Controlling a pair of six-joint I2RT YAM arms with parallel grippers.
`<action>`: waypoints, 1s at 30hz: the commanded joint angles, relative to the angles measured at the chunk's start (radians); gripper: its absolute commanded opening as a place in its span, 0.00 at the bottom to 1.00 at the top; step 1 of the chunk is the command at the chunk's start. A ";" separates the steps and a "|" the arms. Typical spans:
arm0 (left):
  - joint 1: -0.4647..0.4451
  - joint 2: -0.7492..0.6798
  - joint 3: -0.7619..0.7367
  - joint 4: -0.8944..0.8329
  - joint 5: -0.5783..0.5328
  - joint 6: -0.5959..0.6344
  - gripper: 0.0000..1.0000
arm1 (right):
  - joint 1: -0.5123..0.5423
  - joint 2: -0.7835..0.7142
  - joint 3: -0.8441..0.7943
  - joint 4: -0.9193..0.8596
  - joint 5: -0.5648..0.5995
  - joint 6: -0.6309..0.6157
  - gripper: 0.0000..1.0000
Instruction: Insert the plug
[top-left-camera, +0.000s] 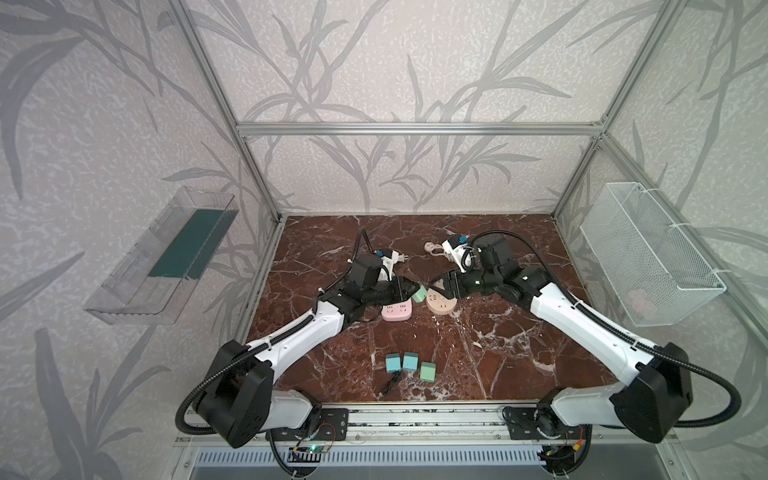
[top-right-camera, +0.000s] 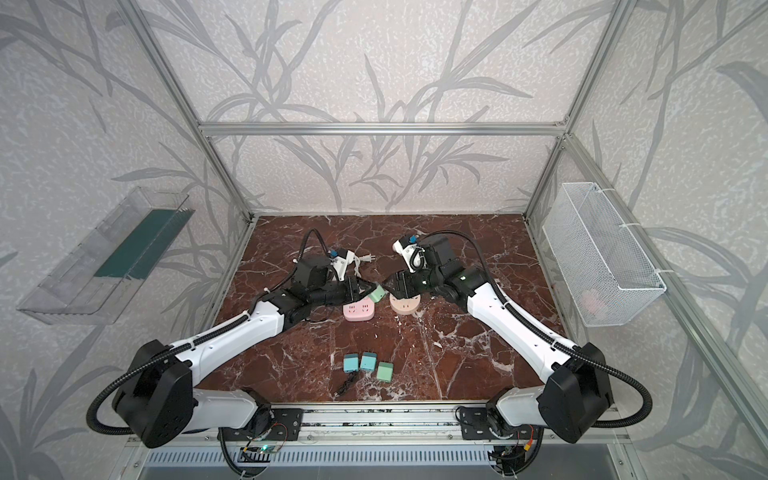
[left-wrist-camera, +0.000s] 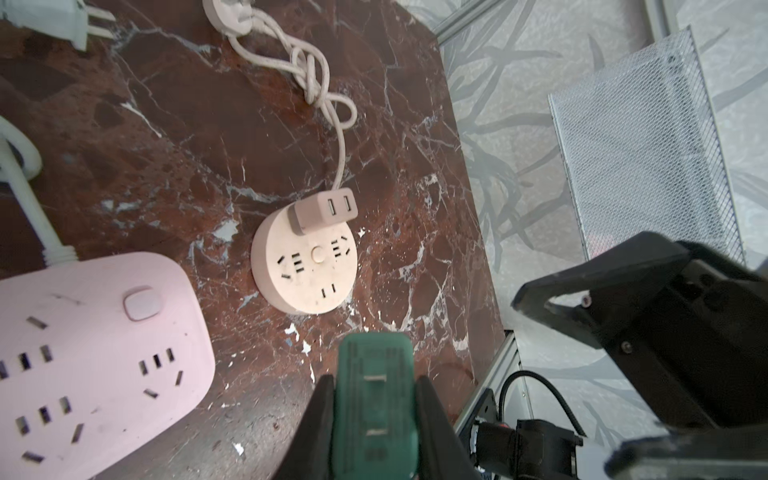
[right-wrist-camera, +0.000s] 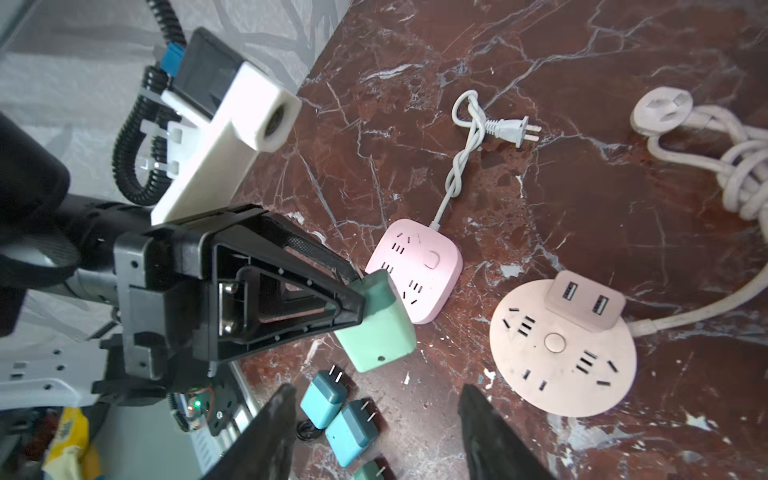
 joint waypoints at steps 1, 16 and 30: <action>0.017 -0.030 -0.030 0.211 -0.070 -0.125 0.00 | -0.039 -0.009 -0.066 0.188 -0.103 0.219 0.63; 0.022 0.052 -0.129 0.681 -0.131 -0.468 0.00 | -0.094 0.127 -0.281 0.976 -0.268 0.854 0.46; 0.016 0.088 -0.127 0.784 -0.099 -0.532 0.00 | -0.095 0.269 -0.290 1.319 -0.283 1.070 0.31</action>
